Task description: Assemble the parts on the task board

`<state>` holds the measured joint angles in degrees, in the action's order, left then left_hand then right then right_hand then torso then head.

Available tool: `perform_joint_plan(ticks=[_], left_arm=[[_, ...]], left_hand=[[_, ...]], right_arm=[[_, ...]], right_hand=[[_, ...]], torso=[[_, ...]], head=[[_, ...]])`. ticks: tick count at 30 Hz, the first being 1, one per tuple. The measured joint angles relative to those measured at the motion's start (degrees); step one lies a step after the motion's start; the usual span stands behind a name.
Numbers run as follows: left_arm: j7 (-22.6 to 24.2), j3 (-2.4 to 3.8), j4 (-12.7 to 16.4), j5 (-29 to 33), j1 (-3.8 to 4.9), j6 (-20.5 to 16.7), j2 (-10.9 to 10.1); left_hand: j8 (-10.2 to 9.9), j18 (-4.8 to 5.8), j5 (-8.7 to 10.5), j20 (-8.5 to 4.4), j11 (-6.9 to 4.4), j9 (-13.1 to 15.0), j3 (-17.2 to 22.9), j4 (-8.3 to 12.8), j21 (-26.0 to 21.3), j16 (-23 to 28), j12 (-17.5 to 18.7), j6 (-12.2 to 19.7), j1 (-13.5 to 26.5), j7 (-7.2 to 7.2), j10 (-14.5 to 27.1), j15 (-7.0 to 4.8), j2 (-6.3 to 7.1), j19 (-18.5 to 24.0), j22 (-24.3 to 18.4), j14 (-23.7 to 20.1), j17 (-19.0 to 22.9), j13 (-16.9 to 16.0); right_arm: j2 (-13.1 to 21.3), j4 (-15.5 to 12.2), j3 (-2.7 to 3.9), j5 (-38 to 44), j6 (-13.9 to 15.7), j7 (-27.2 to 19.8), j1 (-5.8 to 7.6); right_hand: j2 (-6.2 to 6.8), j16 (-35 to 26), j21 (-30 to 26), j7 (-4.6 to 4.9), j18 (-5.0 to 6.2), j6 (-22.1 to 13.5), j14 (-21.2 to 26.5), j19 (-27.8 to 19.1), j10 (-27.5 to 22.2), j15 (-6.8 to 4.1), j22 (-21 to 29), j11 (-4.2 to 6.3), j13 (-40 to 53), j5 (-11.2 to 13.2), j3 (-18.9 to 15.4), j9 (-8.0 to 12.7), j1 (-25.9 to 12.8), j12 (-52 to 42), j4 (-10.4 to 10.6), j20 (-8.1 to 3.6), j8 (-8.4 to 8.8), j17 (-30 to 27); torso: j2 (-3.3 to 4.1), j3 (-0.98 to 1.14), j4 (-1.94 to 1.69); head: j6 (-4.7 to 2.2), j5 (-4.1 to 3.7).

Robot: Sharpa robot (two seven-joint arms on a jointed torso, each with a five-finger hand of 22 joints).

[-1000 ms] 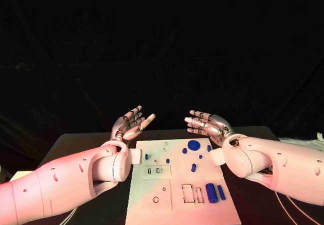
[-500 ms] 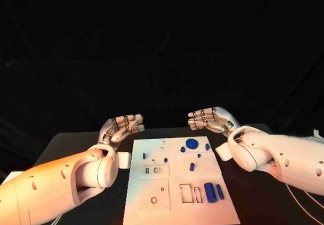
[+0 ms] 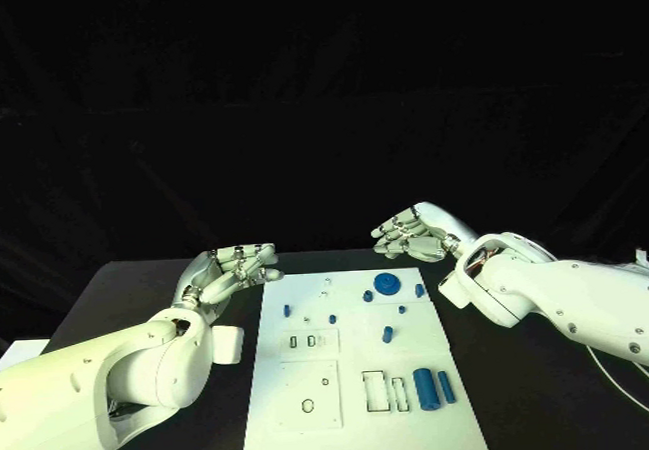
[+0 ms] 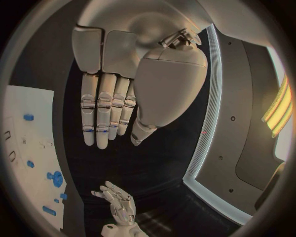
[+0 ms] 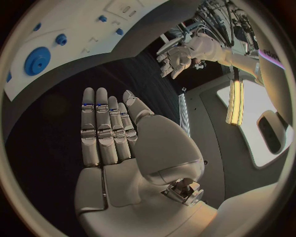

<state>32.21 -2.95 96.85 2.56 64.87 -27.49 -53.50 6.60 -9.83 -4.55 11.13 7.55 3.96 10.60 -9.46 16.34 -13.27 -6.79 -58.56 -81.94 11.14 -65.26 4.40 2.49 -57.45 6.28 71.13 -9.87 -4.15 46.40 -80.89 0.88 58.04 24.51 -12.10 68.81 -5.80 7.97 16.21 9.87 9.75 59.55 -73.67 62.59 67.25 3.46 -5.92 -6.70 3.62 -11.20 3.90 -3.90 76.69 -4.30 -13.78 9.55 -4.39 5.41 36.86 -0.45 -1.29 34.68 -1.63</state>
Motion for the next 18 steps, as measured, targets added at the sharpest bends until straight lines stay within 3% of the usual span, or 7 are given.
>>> perform_joint_plan(ticks=[2, 4, 6, 13, 18], left_arm=[[-0.3, 0.05, 1.7, 0.1, 0.09, 0.7, -0.8], [-0.6, 0.09, 3.1, 0.3, 0.21, 1.2, -1.5], [-0.8, 0.13, 4.4, 0.7, 0.35, 1.7, -2.1], [-1.5, 0.47, 7.5, 1.7, 0.75, 2.9, -3.2], [-1.9, 0.55, 8.5, 2.2, 0.93, 3.5, -3.4]], left_hand=[[-0.4, 0.00, 0.00, -0.41, -0.09, 0.0, 0.2, 0.2, 0.3, -0.1, 0.4, 0.0, 0.0, 0.00, -0.5, -0.32, 0.02, -0.6, 0.0, 0.7, -0.6, 0.0], [-0.4, 0.00, 0.00, -0.50, -0.09, 0.0, 0.2, 0.2, 0.3, -0.2, 0.7, 0.0, 0.3, 0.00, -0.5, -0.40, 0.34, -0.7, 0.0, 0.8, -0.9, 0.0], [-0.9, 0.00, 0.00, -0.50, -0.09, -0.1, 0.2, 0.2, 0.3, -0.2, 1.3, 0.0, 0.4, 0.00, -0.5, -0.40, 0.40, -0.7, 0.0, 0.8, -1.1, 0.0], [-1.2, 0.00, 0.00, -0.50, 0.12, -0.1, 0.0, 0.3, 0.3, -0.2, 1.7, 0.0, 0.4, 0.00, -0.3, -0.19, 0.41, -0.7, -0.2, 0.6, -1.3, 0.1], [-1.5, 0.01, -0.01, -0.38, 0.42, -0.1, 0.0, 0.3, 0.0, 0.3, 2.2, 0.3, 0.8, 0.32, 0.0, 0.10, 0.77, -0.6, -0.4, 0.3, -1.7, 0.1]], right_arm=[[0.0, 0.1, 0.06, 5.8, -0.9, 2.1, 0.60], [-0.2, 0.0, 0.14, 10.9, -1.8, 3.9, 1.05], [-0.3, -0.2, 0.15, 16.3, -3.1, 6.0, 1.49], [-0.7, -0.4, 0.20, 29.7, -7.4, 11.7, 2.41], [-1.1, -0.4, 0.21, 35.1, -10.2, 14.1, 2.62]], right_hand=[[0.26, 0.7, 1.4, -0.37, 0.00, 0.7, -2.3, 2.1, 1.1, -0.73, -0.6, 0.55, 0.0, 0.4, 0.3, 0.0, 0.2, 0.0, -0.3, -0.92, 0.00, 0.6], [1.26, 3.7, 6.3, -1.44, 0.00, 2.6, -8.3, 8.5, 3.5, -2.93, -2.9, 1.98, 0.0, 4.2, 0.5, 0.0, -0.8, 0.5, -1.1, -3.52, 0.38, 3.2], [1.38, 7.3, 9.7, -2.10, 0.00, 3.3, -10.0, 11.5, 4.3, -3.92, -4.6, 2.72, 0.0, 6.9, 1.0, 0.0, -0.9, 0.6, -1.6, -4.93, 0.44, 5.9], [2.86, 20.0, 16.7, -2.42, -0.01, 3.6, -10.3, 13.6, 4.1, -4.32, -8.9, 2.98, 0.0, 7.0, 4.0, 0.0, -2.4, 0.6, -1.1, -6.16, 0.44, 13.6], [4.24, 27.8, 29.0, -2.53, -0.01, 3.7, -10.4, 15.6, 3.7, -4.71, -22.2, 3.40, 0.0, 7.0, 6.1, 0.0, -3.5, 0.6, 0.1, -6.16, 0.45, 18.1]], torso=[[0.63, -0.03, -0.23], [1.36, -0.07, -0.49], [1.96, -0.10, -0.71], [4.00, -0.21, -1.45], [4.95, -0.24, -1.93]], head=[[-0.29, -0.38], [-0.63, -0.79], [-0.82, -1.10], [-1.38, -1.97], [-1.92, -2.46]])
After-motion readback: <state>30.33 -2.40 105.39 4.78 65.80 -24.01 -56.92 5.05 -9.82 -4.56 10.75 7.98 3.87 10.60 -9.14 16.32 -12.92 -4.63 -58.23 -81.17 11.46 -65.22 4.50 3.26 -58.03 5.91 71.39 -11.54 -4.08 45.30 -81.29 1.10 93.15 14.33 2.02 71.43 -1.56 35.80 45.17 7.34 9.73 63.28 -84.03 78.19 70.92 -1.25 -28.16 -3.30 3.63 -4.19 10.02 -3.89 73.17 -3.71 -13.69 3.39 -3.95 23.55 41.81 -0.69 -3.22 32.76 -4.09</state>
